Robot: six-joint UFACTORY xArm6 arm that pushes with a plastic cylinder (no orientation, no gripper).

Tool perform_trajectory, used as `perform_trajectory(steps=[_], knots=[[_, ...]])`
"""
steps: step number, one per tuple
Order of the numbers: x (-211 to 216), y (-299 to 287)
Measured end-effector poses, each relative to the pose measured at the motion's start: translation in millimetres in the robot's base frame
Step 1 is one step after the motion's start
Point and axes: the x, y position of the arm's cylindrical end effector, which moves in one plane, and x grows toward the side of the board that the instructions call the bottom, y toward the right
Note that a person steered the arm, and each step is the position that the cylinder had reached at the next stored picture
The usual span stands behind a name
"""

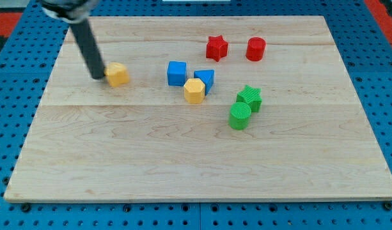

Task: Move your arm closer to the green circle

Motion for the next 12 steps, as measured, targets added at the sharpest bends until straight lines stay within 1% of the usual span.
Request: perform_trajectory(steps=[1, 2, 4, 5, 6, 7, 8, 10, 12], knots=[[20, 59], [43, 34], [45, 33], [70, 23], [123, 41], [129, 119], [115, 177], [115, 177], [117, 199]])
